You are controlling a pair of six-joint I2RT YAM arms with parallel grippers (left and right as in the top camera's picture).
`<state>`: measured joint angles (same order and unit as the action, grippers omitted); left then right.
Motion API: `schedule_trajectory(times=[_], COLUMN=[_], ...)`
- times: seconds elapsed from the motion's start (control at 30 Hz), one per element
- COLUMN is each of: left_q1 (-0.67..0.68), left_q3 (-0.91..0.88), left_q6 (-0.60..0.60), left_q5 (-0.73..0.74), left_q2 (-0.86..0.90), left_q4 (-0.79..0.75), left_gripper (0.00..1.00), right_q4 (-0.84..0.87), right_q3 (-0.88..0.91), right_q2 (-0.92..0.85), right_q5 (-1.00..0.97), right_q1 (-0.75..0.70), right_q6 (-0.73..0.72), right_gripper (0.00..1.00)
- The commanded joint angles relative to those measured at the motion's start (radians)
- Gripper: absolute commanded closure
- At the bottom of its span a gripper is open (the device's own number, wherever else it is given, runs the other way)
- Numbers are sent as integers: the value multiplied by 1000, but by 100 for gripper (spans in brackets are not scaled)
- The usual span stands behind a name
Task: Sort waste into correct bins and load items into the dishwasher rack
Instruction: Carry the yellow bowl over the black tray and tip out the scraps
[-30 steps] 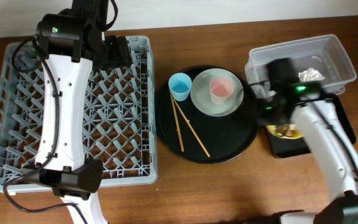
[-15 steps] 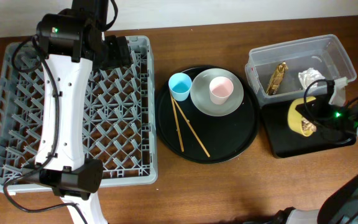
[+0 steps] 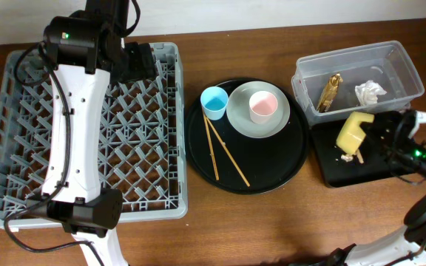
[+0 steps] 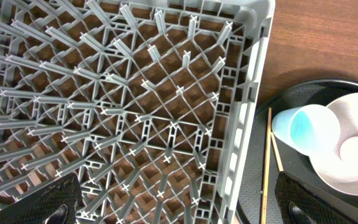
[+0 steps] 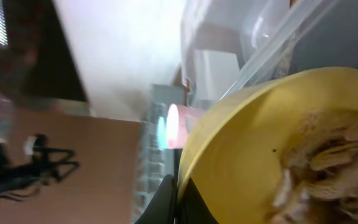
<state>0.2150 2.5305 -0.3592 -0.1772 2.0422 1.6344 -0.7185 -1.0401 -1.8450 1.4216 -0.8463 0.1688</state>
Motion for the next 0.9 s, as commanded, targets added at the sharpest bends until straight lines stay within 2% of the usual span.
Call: schedule_trajectory(times=[0.0,0.13,0.43,0.53,0.63,0.7,0.8,0.87], left_q1=[0,0,0,0,0,0,0,0], left_q3=[8,8,8,8,8,8,8,8], left_q6=[13,13,13,13,13,13,13,13], left_q5=[-14,-14,-14,-14,-14,-14,-14,-14], left_q2=[-3,-3,-3,-3,-3,-3,-3,-3], left_q4=[-2,-2,-1,-2,-1,-1,-2,-1], left_gripper=[1,1,1,1,0,1,1,1], right_q4=[5,8,-27,-16,-80,-24,-112,-70], right_q3=[27,29,29,28,28,24,24,24], right_q2=[-40,-60,-60,-60,-60,-60,-56,-56], right_q5=[130,130,130,131,130,131,130,131], right_q1=[-41,-53,-80,-118,-137,-150,-157,-156], right_q6=[90,85,-126,-135,-140,-171,-169,-190], right_gripper=[96,96,96,96,96,96,96,96])
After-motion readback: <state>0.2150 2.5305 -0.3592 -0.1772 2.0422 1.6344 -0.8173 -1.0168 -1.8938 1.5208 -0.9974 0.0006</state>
